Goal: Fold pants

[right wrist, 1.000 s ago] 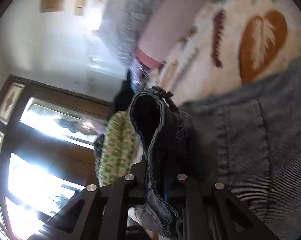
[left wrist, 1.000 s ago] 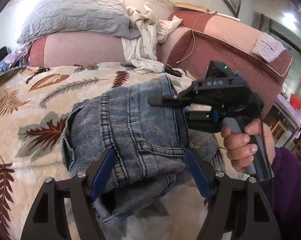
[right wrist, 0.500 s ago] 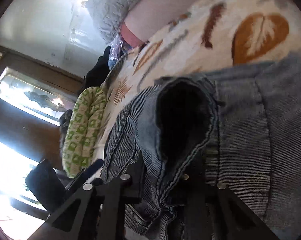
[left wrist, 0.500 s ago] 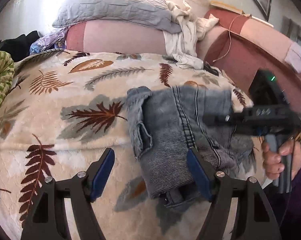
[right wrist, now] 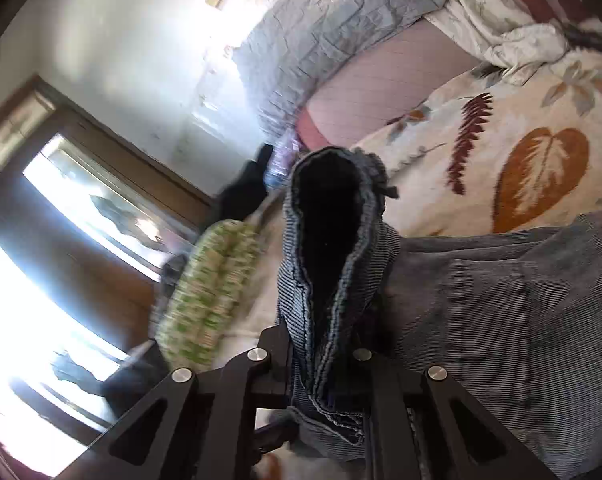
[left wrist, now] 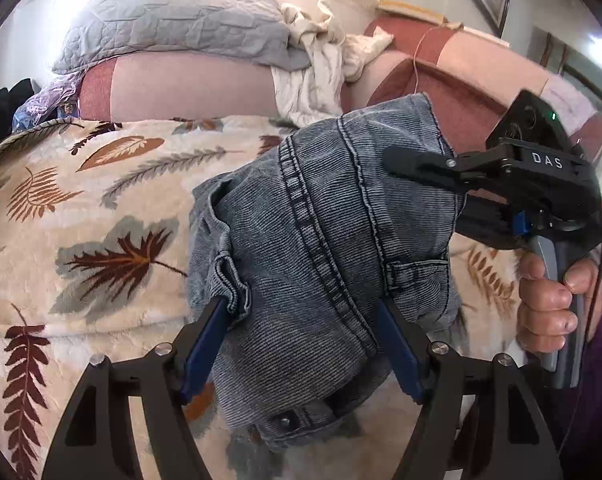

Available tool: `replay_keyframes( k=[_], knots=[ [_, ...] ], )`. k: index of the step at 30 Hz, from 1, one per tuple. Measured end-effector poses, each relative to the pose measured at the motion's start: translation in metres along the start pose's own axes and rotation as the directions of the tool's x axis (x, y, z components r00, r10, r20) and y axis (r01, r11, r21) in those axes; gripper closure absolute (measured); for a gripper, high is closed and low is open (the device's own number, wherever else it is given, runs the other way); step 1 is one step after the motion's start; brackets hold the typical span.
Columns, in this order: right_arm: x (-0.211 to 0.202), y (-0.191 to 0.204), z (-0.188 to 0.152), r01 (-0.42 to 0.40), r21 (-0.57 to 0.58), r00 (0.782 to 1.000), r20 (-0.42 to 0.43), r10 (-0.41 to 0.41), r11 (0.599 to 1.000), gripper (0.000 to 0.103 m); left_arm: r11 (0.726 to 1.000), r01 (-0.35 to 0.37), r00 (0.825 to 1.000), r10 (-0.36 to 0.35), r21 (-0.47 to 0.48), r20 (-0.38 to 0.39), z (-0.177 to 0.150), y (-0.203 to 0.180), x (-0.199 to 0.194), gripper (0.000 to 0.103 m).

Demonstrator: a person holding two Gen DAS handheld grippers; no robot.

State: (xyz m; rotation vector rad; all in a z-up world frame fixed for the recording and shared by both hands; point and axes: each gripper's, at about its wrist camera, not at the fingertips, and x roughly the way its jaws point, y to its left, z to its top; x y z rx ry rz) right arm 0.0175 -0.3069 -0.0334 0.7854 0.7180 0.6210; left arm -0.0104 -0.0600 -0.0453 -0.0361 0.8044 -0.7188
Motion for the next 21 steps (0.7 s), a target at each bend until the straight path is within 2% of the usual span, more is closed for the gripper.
replay_keyframes(
  k=[4,8,11,16,21],
  knots=[
    [0.003,0.027,0.002,-0.12,-0.011,0.993,-0.011,0.12,0.993,0.094,1.0,0.026,0.998,-0.026,-0.002,0.065,0.003,0.012,-0.034,0.028],
    [0.005,0.05,-0.004,-0.137,-0.042,0.99,-0.022,0.136,0.99,0.094,0.997,0.064,0.995,-0.061,-0.031,0.083,0.008,0.016,-0.04,0.028],
    [-0.01,0.043,-0.001,-0.125,-0.019,0.992,0.017,0.125,0.992,0.094,0.993,0.112,0.992,-0.11,-0.044,0.062,0.012,0.009,-0.028,0.027],
    [-0.046,0.0,0.008,-0.049,0.068,0.995,0.089,0.043,0.996,0.094,0.994,0.108,0.994,-0.108,0.009,-0.008,0.024,-0.023,0.006,0.027],
    [-0.076,-0.073,0.013,0.087,0.226,0.987,0.114,-0.115,0.97,0.094,0.992,0.108,0.992,-0.105,0.057,-0.065,0.03,-0.05,0.041,0.027]
  ],
)
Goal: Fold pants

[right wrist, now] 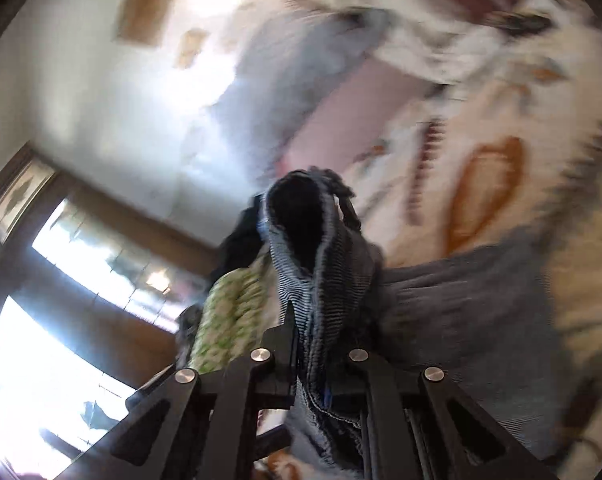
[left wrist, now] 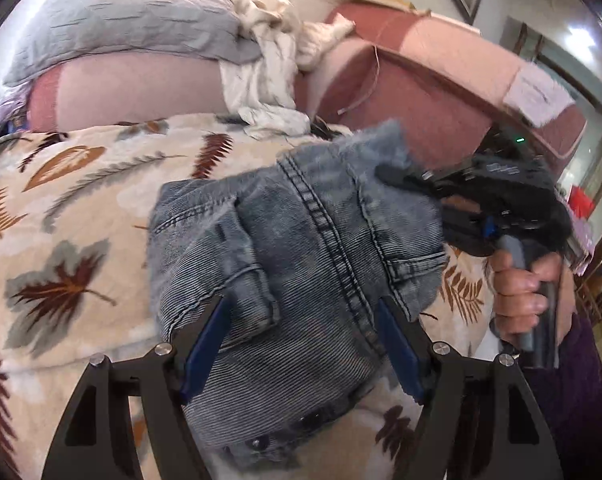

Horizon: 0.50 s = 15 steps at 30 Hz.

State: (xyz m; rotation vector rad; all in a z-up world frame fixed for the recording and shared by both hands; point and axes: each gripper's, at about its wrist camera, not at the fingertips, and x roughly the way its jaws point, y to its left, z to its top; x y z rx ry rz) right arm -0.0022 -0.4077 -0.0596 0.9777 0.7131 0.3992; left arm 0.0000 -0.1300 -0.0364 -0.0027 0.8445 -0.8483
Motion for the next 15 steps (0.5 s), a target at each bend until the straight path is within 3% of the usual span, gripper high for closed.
replay_keyframes(
  k=[3,6,7,10,12,15],
  knots=[
    [-0.002,-0.041,0.009,0.093,0.077,0.996,-0.01,-0.093,0.993,0.094,1.0,0.0,0.999,0.001,0.018,-0.039,-0.004,-0.006,0.023,0.027],
    [0.007,-0.073,0.014,0.077,0.168,0.995,-0.077,-0.064,0.983,0.09,0.999,-0.035,0.996,0.038,0.038,-0.08,-0.01,-0.008,0.041,0.027],
    [0.01,-0.077,0.013,0.112,0.174,0.991,-0.088,-0.098,0.978,0.09,0.998,-0.04,0.996,0.044,0.047,-0.081,-0.01,-0.009,0.042,0.027],
    [0.013,-0.075,0.014,0.245,0.102,0.966,-0.11,-0.234,0.964,0.079,0.996,-0.058,0.995,0.063,0.07,-0.073,-0.012,-0.013,0.043,0.027],
    [0.006,-0.07,0.017,0.264,0.087,0.962,-0.095,-0.255,0.961,0.076,0.994,-0.068,0.995,0.074,0.088,-0.061,-0.015,-0.015,0.041,0.027],
    [-0.015,-0.049,0.021,0.312,0.004,0.95,0.008,-0.312,0.95,0.07,0.995,-0.056,0.997,0.059,0.086,-0.04,-0.017,-0.014,0.031,0.027]
  ],
)
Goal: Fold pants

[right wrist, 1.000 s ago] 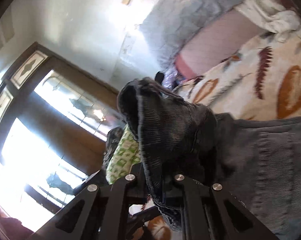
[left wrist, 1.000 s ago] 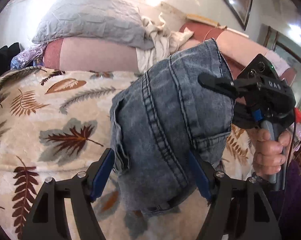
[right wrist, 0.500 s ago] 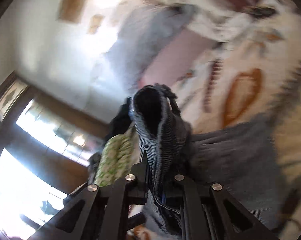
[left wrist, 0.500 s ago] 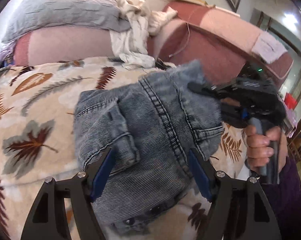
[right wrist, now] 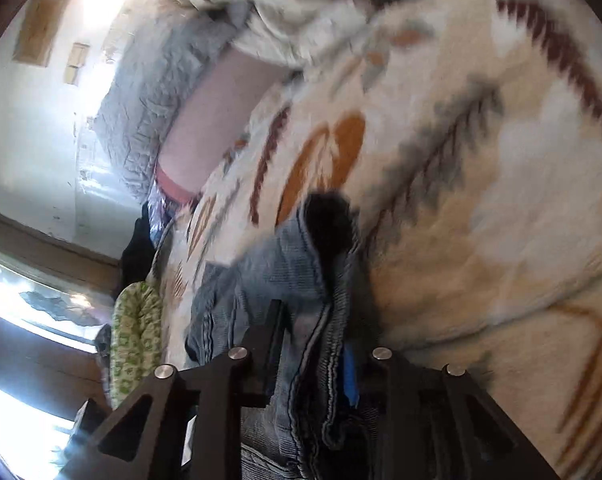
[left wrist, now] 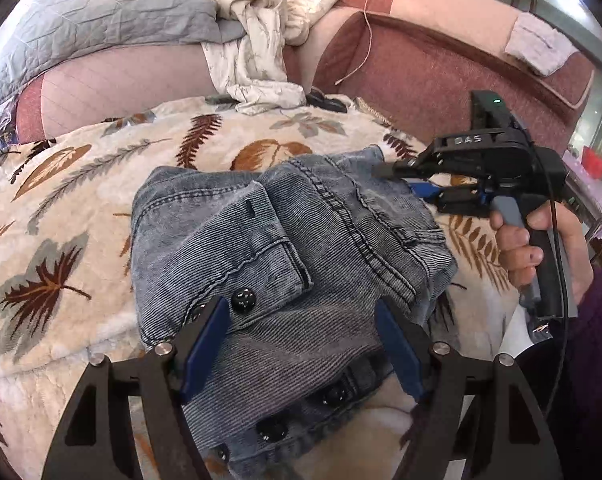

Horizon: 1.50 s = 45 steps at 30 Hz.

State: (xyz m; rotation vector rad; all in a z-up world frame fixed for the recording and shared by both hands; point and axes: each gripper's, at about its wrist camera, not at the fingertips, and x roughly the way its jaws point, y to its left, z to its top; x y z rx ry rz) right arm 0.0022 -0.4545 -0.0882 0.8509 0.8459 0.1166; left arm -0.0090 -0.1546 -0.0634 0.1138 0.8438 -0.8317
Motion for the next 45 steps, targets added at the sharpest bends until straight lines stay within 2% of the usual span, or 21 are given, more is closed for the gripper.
replay_keyframes(
  k=[2,5,9,12,14,19,21,26,28,31,33,37,39,41,45],
  knots=[
    [-0.018,0.01,-0.002,-0.023,-0.062,0.998,0.055,0.026,0.998,0.067,1.0,0.011,1.0,-0.011,-0.004,0.01,0.0,0.004,-0.009,0.027],
    [-0.038,0.027,-0.014,-0.097,-0.121,0.991,0.077,0.107,0.988,0.067,0.999,-0.043,0.998,0.043,-0.001,0.044,0.001,0.012,-0.023,0.027],
    [-0.039,0.068,-0.035,-0.105,-0.26,0.992,0.039,0.119,0.96,0.067,0.993,-0.112,0.991,0.113,-0.024,0.069,0.003,0.024,-0.037,0.027],
    [-0.021,0.09,-0.057,-0.039,-0.336,0.999,-0.021,0.034,0.941,0.067,0.988,-0.142,0.989,0.144,-0.055,0.043,-0.001,0.033,-0.035,0.027],
    [-0.007,0.098,-0.072,0.048,-0.398,0.997,-0.041,-0.07,0.916,0.067,0.985,-0.16,0.987,0.161,-0.06,0.018,-0.005,0.034,-0.029,0.027],
    [0.017,0.086,-0.098,0.181,-0.464,0.963,-0.094,-0.252,0.867,0.066,0.976,-0.218,0.975,0.218,-0.001,-0.04,-0.016,0.024,-0.014,0.027],
    [0.024,0.07,-0.105,0.183,-0.455,0.951,-0.142,-0.273,0.871,0.065,0.975,-0.221,0.972,0.221,-0.002,-0.076,-0.022,0.023,-0.009,0.027],
    [0.025,0.06,-0.101,0.152,-0.431,0.954,-0.17,-0.246,0.889,0.065,0.979,-0.184,0.976,0.171,-0.089,-0.136,-0.028,0.035,-0.002,0.027],
    [0.02,0.058,-0.097,0.131,-0.412,0.957,-0.185,-0.224,0.901,0.065,0.98,-0.16,0.981,0.145,-0.115,-0.129,-0.026,0.039,-0.006,0.027],
    [0.005,0.057,-0.087,0.076,-0.361,0.967,-0.199,-0.156,0.93,0.062,0.981,-0.162,0.984,0.152,-0.109,-0.093,-0.02,0.039,-0.014,0.027],
    [-0.004,0.058,-0.08,0.055,-0.336,0.979,-0.169,-0.118,0.94,0.053,0.98,-0.162,0.986,0.157,-0.112,-0.049,-0.013,0.041,-0.022,0.027],
    [-0.014,0.072,-0.06,0.069,-0.335,0.995,-0.044,-0.089,0.94,0.052,0.97,-0.182,0.981,0.19,-0.159,0.032,0.011,0.047,-0.034,0.027],
    [-0.015,0.077,-0.05,0.061,-0.318,0.998,-0.004,-0.066,0.946,0.047,0.961,-0.202,0.975,0.216,-0.188,0.054,0.026,0.051,-0.033,0.027],
    [-0.008,0.082,-0.042,0.048,-0.299,0.999,0.02,-0.044,0.953,0.047,0.962,-0.209,0.975,0.219,-0.178,0.039,0.044,0.054,-0.018,0.027],
    [0.017,0.082,-0.031,0.087,-0.272,0.996,0.026,-0.083,0.958,0.047,0.961,-0.221,0.974,0.225,-0.167,0.007,0.063,0.065,0.015,0.027]
  ],
)
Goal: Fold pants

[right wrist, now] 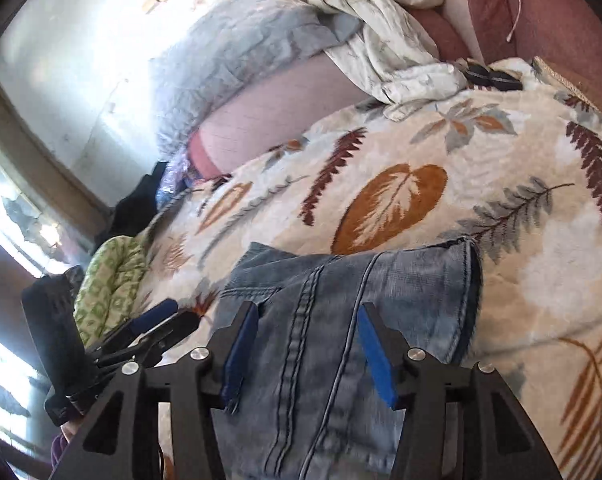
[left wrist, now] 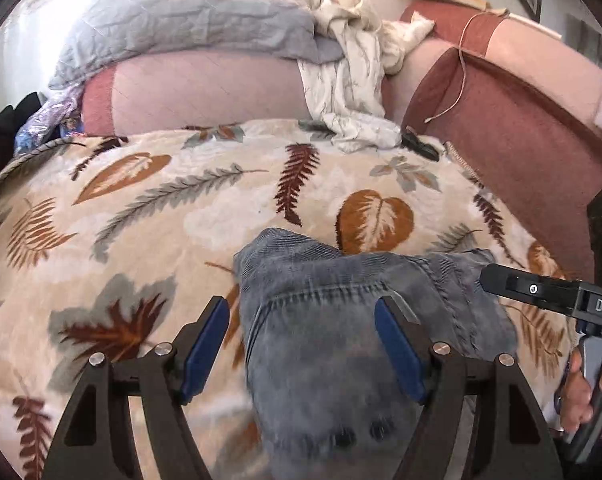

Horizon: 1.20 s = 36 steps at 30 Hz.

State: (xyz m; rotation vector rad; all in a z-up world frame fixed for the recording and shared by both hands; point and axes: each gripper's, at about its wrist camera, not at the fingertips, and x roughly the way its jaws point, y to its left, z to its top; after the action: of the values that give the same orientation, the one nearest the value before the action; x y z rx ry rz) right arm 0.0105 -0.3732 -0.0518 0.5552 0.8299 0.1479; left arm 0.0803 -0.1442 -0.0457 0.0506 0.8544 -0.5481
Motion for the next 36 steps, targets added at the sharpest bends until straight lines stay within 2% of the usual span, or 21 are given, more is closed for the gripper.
replay_keyframes(
  k=[4,8,15,16,24,33,36],
  knots=[
    [0.021,-0.011,0.008,0.002,0.043,1.0,-0.014,-0.002,0.999,0.047,1.0,0.006,1.0,-0.005,0.007,-0.023,0.001,-0.003,0.025,0.027],
    [0.035,-0.019,0.009,0.023,0.053,0.999,-0.038,-0.021,0.998,0.048,0.997,-0.048,0.997,0.052,0.06,-0.052,0.002,-0.007,0.044,0.027],
    [0.057,-0.033,0.01,0.076,0.082,0.993,-0.097,-0.068,0.994,0.047,0.994,-0.079,0.993,0.086,0.079,-0.085,0.001,-0.003,0.062,0.025],
    [0.059,-0.036,0.01,0.102,0.086,0.99,-0.106,-0.092,0.991,0.047,0.993,-0.081,0.993,0.087,0.082,-0.085,0.0,-0.003,0.063,0.025],
    [0.067,-0.041,0.009,0.126,0.075,0.986,-0.123,-0.116,0.989,0.047,0.99,-0.118,0.988,0.125,0.079,-0.088,-0.001,-0.003,0.07,0.017],
    [0.054,-0.036,0.006,0.124,0.054,0.989,-0.093,-0.119,0.991,0.047,0.983,-0.157,0.985,0.162,0.091,-0.056,-0.002,-0.008,0.054,0.018],
    [0.046,-0.035,0.006,0.111,0.063,0.992,-0.072,-0.106,0.992,0.042,0.983,-0.161,0.985,0.165,0.09,-0.045,-0.003,-0.009,0.047,0.018]
  ],
)
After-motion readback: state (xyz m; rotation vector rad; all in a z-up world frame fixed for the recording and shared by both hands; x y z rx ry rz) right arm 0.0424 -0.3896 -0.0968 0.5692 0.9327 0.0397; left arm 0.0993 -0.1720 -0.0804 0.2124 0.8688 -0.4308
